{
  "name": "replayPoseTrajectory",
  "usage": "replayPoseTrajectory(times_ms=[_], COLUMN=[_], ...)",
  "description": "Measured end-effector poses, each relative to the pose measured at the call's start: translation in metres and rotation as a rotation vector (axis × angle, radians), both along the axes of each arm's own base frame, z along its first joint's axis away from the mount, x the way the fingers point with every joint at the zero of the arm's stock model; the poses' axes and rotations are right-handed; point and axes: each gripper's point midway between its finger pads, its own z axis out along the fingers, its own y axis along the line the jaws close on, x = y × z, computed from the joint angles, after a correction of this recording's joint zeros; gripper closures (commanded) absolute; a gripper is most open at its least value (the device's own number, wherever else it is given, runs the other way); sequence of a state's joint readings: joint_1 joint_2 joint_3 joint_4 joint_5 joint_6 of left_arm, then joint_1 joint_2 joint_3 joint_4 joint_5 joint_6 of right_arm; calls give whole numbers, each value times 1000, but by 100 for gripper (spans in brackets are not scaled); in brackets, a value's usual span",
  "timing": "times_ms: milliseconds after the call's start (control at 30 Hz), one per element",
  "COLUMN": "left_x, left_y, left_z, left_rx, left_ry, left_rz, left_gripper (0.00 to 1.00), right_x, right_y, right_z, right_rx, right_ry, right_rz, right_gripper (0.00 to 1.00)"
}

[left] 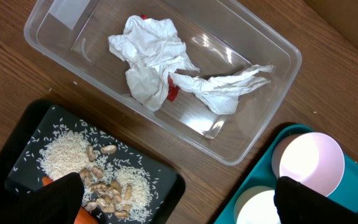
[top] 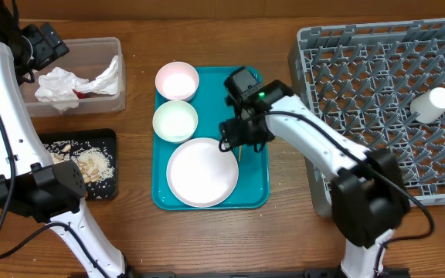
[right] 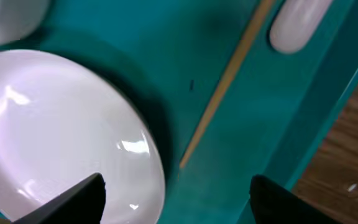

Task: Sort waste into correct bins and load items into the dishwasher rack
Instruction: 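Reach the right gripper to the white plate and grasp its rim, then carry the plate right and stand it upright in the dish rack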

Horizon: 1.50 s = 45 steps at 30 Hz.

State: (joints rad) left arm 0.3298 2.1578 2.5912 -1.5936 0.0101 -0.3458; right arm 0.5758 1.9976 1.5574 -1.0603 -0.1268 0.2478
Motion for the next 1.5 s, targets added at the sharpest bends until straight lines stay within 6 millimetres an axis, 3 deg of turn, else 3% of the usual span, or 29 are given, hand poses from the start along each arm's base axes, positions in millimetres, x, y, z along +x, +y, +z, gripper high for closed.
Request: replayPoseTrajectory(times_ms=[333,500,567,667,800,867,900,1100,1300,1433,1500], left_x=[0,0,0,0,0,0,0,0,0,0,0], left_y=[0,0,0,0,0,0,0,0,0,0,0], left_z=[0,0,0,0,0,0,0,0,0,0,0], left_rx=[0,0,0,0,0,0,0,0,0,0,0], left_ry=[0,0,0,0,0,0,0,0,0,0,0], left_rz=[0,0,0,0,0,0,0,0,0,0,0], left_gripper=[0,0,0,0,0,0,0,0,0,0,0], right_x=[-42,-56,-61,-59,-59,-60,-62,-52,-35,5,34], right_y=[13,7,3,5,5,3,2,-11,-46,-85,-112], right_z=[-29,-47,-52,-51,-52,-51,-51,-31,-3,49,92], right_rx=[3,-21,-34,-30,-30,-35,-42,-60,-134,-130,-84], right_ry=[159,194,211,207,208,215,225,250,231,91,-28], right_rz=[-38,-76,-89,-103,-112,-122,-130,-177,-230,-321,-395], right_gripper=[31,41,48,70,79,96,96,96,96,96,96])
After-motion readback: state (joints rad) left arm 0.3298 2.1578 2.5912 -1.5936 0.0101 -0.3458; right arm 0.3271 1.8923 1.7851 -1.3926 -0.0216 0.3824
